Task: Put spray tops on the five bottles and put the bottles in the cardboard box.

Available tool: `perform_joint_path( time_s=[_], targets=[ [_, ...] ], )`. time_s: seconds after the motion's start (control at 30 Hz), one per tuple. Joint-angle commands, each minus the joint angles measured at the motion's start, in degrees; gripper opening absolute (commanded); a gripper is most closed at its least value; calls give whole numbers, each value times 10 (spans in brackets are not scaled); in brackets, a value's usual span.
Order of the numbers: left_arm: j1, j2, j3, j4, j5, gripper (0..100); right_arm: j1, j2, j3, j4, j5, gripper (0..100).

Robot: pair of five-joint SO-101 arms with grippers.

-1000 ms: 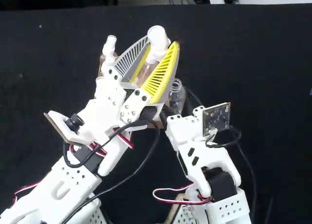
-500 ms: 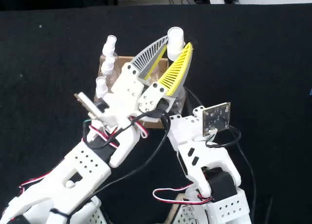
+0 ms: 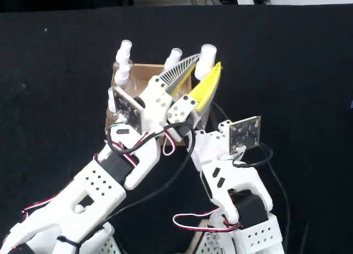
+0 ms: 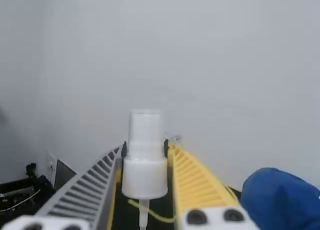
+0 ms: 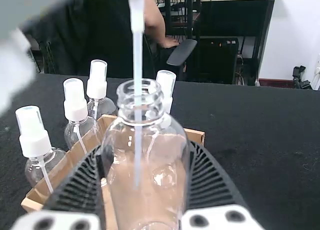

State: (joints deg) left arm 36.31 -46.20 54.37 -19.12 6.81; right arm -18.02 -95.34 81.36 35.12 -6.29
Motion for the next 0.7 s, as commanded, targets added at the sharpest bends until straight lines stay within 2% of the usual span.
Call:
perform_joint_path(
  time_s=[0.0,0.13,0.2,0.3,0.47,0.57,0.67],
  targets=[
    [-6,-7,-2,52,4,91,-6,-19,-2,-18,5,11],
    [-8,-18,-7,91,15,245,-6,-19,-2,-18,5,11],
    [-16,-43,-8,105,35,266,-6,-19,-1,-18,5,11],
    [-38,-103,-8,142,46,248,-6,-19,0,-18,5,11],
    [-95,-217,-8,245,41,165,-6,-19,7,-18,5,11],
    [-170,-287,-7,301,41,125,3,-19,6,-18,5,11],
    [-270,-338,0,360,41,104,49,-19,0,-18,2,11]
  ],
)
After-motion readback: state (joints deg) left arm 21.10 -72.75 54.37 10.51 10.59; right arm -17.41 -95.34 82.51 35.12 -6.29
